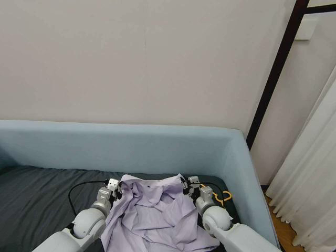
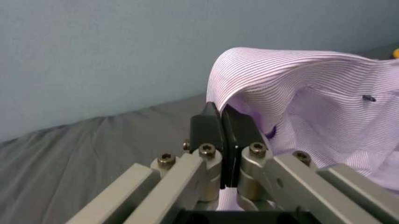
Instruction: Pick up the clothes from the sofa and hang them on the clothes hanger.
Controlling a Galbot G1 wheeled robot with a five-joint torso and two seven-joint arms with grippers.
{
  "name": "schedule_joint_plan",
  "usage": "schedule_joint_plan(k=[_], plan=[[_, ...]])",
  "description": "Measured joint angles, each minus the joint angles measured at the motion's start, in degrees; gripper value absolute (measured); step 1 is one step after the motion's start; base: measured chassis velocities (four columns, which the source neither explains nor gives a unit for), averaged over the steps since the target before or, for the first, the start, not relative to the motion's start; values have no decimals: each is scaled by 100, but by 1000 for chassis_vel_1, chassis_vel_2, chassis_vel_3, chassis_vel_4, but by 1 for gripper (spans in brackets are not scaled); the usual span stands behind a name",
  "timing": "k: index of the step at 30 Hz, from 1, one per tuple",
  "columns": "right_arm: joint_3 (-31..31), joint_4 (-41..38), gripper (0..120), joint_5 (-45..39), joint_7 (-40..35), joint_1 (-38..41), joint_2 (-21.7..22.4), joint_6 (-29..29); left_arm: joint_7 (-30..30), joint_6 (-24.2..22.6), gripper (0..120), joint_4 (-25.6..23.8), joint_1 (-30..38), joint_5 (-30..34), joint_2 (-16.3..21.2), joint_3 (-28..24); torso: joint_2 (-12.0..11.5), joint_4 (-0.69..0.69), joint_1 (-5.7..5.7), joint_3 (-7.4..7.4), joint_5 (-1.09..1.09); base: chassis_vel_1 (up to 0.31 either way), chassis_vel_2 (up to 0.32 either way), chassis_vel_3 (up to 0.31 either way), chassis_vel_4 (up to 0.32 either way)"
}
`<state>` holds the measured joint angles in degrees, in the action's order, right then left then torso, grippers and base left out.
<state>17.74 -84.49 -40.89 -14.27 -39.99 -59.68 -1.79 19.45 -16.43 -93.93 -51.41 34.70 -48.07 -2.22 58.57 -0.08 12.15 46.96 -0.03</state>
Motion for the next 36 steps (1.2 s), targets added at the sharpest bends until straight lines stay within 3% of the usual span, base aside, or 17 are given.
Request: schedule_joint_plan(k=[8, 13, 18, 23, 36], plan=[[-481, -589, 62, -366, 187, -418, 629, -144, -8, 16, 0, -51, -92, -83, -19, -6, 1, -2, -1, 0, -2, 0, 0, 0, 0], [-639, 187, 81, -916, 568, -5, 670, -877, -13, 26, 0, -95, -172, -105, 0, -2, 1, 1, 0, 0, -2, 0, 0, 0, 0], [-576, 965, 97, -514, 1126, 202, 516, -1400, -14, 26, 0, -214, -323, -143, 2, 85, 1, 1, -1, 0, -1, 0, 0, 0, 0], [-566, 1573, 100, -104, 1403, 216, 337, -1538, -39, 34, 0, -342, -525, -211, 26, 189, 1, 1, -1, 0, 0, 0, 0, 0, 0], [-795, 2865, 100, 34, 1502, 361, 29, -1465, -120, 121, 0, -430, -761, -339, 33, 306, 0, 0, -1, 0, -1, 0, 0, 0, 0]])
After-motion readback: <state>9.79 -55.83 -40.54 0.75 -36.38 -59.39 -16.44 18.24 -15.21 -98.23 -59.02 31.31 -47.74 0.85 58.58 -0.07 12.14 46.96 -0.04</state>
